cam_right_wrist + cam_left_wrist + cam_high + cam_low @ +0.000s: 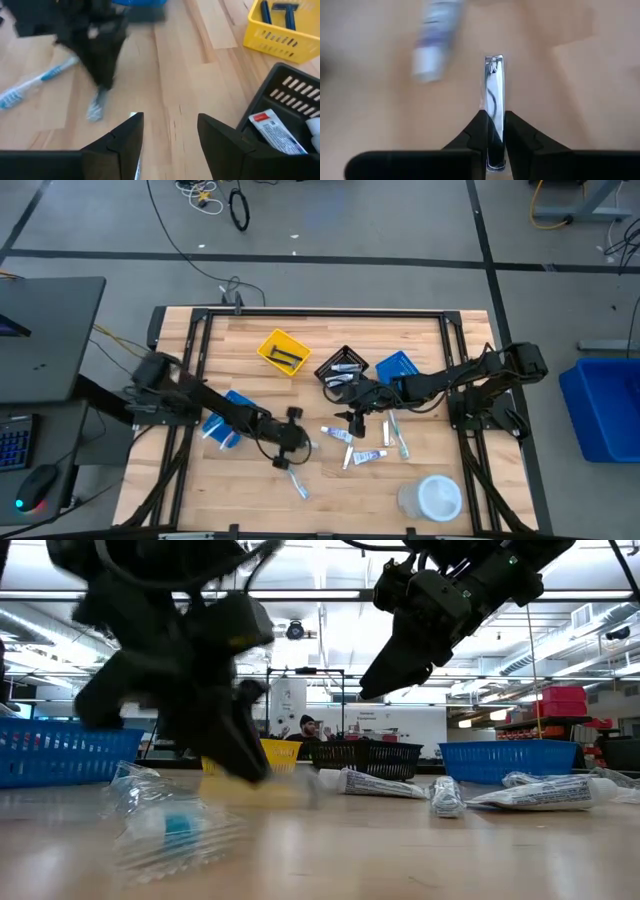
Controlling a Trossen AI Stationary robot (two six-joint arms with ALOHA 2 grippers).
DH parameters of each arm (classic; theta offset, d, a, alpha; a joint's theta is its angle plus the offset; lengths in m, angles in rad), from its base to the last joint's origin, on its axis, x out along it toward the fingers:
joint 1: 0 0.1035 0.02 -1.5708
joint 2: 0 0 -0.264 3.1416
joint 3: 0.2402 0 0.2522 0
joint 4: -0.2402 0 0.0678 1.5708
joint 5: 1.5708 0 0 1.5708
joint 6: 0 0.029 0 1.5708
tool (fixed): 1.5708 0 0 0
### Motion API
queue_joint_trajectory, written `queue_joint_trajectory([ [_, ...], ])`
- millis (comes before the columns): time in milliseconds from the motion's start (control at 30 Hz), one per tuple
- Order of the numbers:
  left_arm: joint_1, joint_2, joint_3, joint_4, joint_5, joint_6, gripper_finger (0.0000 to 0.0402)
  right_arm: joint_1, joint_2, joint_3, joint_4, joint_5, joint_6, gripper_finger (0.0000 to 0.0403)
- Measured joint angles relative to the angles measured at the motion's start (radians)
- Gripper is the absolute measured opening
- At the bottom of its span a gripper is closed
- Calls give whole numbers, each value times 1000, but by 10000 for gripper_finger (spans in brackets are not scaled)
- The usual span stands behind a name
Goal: Pick & Place Travel size toiletries
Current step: Put the silver nail cutter into the right blue bin
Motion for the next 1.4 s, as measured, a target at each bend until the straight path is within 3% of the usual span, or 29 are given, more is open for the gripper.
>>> queue_joint_trajectory([
  [267, 6, -309, 2, -307, -200, 28, 52, 22, 0, 0, 36, -1, -17, 181],
  [400, 11, -456, 3, -364, -275, 60, 49, 22, 0, 0, 67, 0, -19, 177],
  [600, 15, -599, 4, -331, -282, 119, 54, 22, 0, 0, 233, 37, -98, 186],
  [833, 16, -631, 4, -241, -276, 151, 50, 22, 10, 0, 505, 53, -264, 222],
  [1000, 16, -621, 4, -206, -276, 152, 57, 21, 11, 0, 597, 7, -304, 232],
  [1400, 80, -529, 6, -54, -227, 94, 53, 15, 13, -1, 659, -26, -308, 188],
])
